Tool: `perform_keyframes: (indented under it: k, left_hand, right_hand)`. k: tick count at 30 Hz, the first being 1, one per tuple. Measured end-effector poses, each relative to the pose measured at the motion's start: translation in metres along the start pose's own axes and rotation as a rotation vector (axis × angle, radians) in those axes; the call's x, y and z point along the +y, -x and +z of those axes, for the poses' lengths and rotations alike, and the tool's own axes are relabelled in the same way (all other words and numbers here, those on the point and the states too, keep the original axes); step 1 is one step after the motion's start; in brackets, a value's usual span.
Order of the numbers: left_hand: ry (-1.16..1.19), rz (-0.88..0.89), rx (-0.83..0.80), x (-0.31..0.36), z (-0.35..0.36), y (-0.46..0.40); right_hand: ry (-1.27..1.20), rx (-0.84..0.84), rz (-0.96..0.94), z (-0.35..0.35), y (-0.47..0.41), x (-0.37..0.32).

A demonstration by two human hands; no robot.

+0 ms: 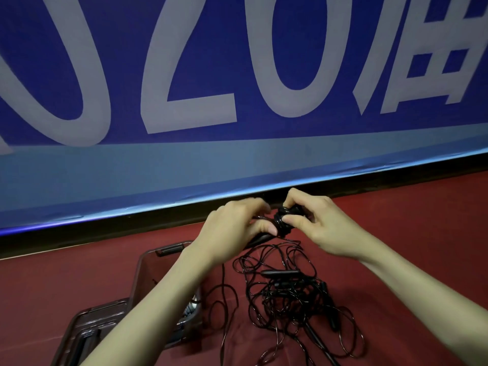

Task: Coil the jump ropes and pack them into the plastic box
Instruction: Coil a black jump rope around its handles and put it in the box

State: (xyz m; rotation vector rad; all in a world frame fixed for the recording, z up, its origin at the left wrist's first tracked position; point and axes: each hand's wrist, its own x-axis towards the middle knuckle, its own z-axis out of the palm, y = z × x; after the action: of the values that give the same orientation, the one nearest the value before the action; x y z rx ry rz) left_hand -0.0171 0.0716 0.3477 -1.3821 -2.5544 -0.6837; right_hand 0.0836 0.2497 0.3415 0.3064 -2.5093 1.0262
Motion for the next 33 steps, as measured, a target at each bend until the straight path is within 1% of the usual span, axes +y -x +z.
perform_keyframes:
  k: [2,3,6,8,11,12,15,16,17,20,22,25,28,33]
  left_hand:
    - [0.106,-0.016,-0.124,-0.005,0.005,0.003]
    - [0.200,-0.003,-0.149,-0.006,0.007,0.004]
    - [0.477,-0.010,-0.158,0.000,0.005,0.008]
    - [0.580,-0.043,-0.154,0.006,0.002,0.010]
    - [0.620,-0.086,-0.113,0.012,0.002,0.010]
    - [0.607,-0.085,-0.100,0.014,0.003,0.010]
    - [0.535,-0.041,-0.082,0.016,0.003,0.009]
    - [0.494,-0.024,-0.086,0.016,0.002,0.009]
    - [0.443,-0.008,-0.094,0.015,0.002,0.008]
    - [0.329,0.042,-0.091,0.013,0.005,0.008]
    - [0.336,0.057,-0.100,0.015,0.003,0.008]
    - [0.507,0.020,-0.158,0.018,-0.002,0.008]
    - [0.753,-0.060,-0.203,0.018,-0.004,0.009]
    - [1.004,-0.111,-0.311,0.010,-0.002,0.003]
  right_hand:
    - [0.014,-0.038,-0.025,-0.001,0.003,-0.002]
    - [0.007,-0.045,-0.031,0.000,0.003,-0.002]
    - [-0.154,-0.001,-0.002,0.001,0.004,-0.003]
    - [-0.266,0.051,0.007,0.001,0.001,-0.004]
    - [-0.392,0.115,0.071,0.000,-0.005,-0.002]
    - [-0.380,0.118,0.091,-0.001,-0.007,-0.002]
    - [-0.176,0.090,0.131,-0.001,-0.009,0.004]
    - [-0.150,0.061,0.153,-0.001,-0.008,0.007]
    - [-0.165,0.033,0.180,0.001,-0.007,0.009]
    - [-0.342,0.011,0.244,0.008,-0.002,0.014]
    - [-0.324,0.041,0.224,0.011,0.001,0.012]
    - [-0.212,0.115,0.124,0.013,0.004,0.006]
    - [-0.215,0.161,0.080,0.015,0.002,0.002]
    - [-0.248,0.199,0.043,0.019,0.000,-0.003]
